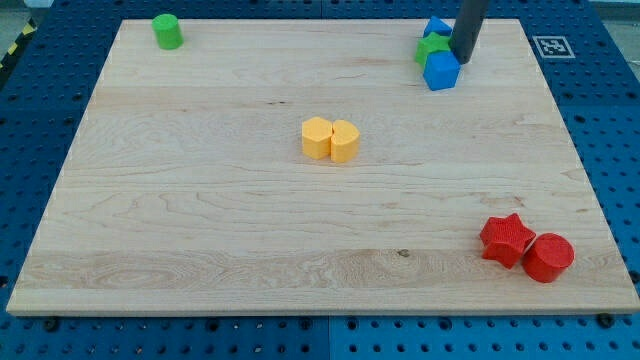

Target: Push green star closer to green circle

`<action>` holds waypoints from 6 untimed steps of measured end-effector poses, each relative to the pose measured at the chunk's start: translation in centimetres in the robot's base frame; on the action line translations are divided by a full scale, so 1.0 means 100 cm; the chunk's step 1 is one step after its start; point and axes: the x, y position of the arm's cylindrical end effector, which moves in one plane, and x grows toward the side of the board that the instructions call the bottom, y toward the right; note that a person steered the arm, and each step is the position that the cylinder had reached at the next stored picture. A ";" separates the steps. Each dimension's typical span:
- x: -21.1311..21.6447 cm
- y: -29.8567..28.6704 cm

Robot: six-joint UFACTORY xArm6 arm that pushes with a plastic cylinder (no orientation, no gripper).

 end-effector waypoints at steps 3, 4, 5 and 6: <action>-0.015 -0.005; -0.015 -0.010; -0.014 -0.027; -0.014 -0.043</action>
